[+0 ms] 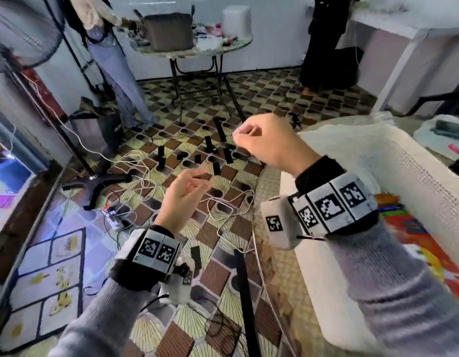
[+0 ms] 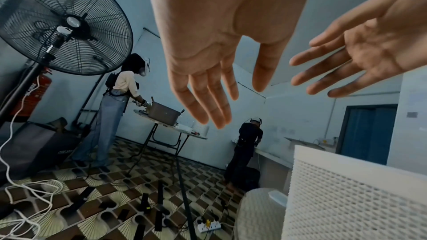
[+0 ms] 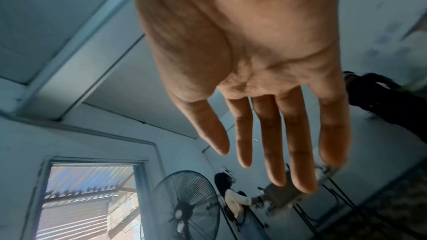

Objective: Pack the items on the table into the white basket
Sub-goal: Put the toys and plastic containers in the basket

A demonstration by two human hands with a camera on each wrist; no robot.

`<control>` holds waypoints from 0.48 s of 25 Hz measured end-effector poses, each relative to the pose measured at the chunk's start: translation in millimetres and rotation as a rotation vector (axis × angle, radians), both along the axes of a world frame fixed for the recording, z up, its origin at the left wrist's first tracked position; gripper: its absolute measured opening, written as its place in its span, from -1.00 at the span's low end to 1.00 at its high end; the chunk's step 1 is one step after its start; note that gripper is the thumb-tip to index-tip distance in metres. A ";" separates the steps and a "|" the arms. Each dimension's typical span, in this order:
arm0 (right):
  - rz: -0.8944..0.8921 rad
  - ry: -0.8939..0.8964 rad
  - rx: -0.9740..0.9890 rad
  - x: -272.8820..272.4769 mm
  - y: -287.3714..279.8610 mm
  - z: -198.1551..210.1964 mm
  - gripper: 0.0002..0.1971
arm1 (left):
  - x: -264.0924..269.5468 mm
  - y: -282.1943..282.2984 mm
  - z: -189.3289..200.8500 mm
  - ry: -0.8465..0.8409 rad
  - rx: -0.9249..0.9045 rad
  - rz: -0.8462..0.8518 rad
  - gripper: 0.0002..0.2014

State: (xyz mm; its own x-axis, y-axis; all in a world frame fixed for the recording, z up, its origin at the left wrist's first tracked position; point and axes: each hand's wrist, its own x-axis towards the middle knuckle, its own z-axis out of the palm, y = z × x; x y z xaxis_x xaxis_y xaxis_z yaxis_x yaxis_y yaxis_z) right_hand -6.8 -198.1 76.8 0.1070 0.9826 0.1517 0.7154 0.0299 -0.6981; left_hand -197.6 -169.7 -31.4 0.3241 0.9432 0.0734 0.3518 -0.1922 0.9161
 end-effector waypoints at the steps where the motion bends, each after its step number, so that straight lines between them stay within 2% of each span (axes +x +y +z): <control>1: -0.027 0.058 -0.011 -15.6 4.9 -11.0 -0.81 | -12.7 9.2 -5.0 0.004 -0.017 -0.012 -0.64; 6: -0.110 0.212 -0.141 -59.8 16.1 -102.5 -0.82 | -55.4 35.1 -37.6 -0.002 -0.140 -0.053 -0.71; 12: -0.248 0.380 -0.308 -63.9 24.3 -198.0 -0.80 | -64.4 74.8 -78.6 0.053 -0.229 -0.101 -0.78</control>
